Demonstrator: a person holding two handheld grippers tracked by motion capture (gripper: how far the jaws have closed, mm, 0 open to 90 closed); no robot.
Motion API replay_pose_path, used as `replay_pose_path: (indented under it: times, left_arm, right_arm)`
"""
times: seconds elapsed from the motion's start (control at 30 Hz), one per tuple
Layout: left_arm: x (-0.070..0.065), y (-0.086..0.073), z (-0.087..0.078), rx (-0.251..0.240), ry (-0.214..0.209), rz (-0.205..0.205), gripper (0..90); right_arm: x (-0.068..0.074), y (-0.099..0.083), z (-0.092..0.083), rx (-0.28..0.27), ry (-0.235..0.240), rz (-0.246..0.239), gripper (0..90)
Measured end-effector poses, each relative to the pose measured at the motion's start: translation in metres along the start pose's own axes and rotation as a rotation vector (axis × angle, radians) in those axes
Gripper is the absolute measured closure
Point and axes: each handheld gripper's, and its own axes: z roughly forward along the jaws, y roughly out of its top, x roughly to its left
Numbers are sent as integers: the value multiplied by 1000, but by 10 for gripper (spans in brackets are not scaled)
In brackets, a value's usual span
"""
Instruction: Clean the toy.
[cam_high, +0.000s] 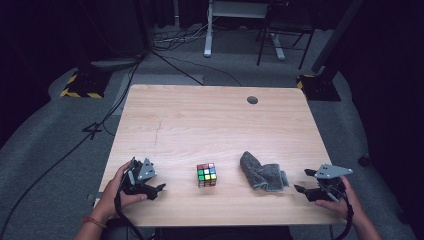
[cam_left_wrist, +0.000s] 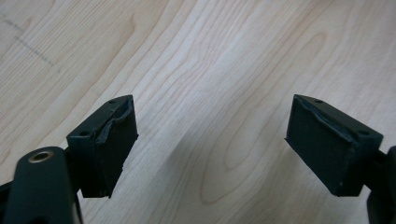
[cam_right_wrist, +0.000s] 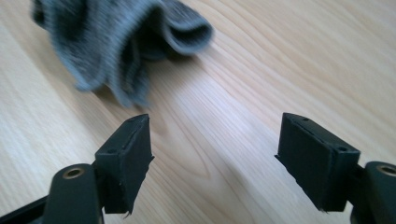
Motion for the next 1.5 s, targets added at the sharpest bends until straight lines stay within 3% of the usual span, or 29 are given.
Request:
replay_pose_path:
  times: [0.07, 0.2, 0.33, 0.4, 0.47, 0.6, 0.63, 1.5]
  left_arm:
    - [2, -3, 0, -3, 2, -16, 169]
    - [8, -9, 0, -1, -5, -55, 167]
    - [11, -18, -3, -26, -25, -96, 168]
    - [13, -22, -2, -16, -22, -120, 167]
    - [15, -25, -1, -11, -26, -153, 161]
    - [21, -35, 1, -53, -59, -214, 153]
    - [21, -37, 1, -73, -67, -211, 148]
    - [20, -37, 1, -69, -45, -232, 146]
  right_arm:
    - [-6, -9, 0, 11, -27, 24, 257]
    - [-20, -26, -1, -16, -37, 139, 252]
    - [-25, -35, -1, -14, -62, 202, 234]
    - [-26, -39, 0, -35, -61, 217, 222]
    - [-26, -41, 0, -44, -73, 224, 222]
    - [-24, -40, 0, -41, -95, 220, 201]
    - [-25, -40, 0, -39, -96, 222, 198]
    - [-25, -40, 1, -37, -103, 236, 196]
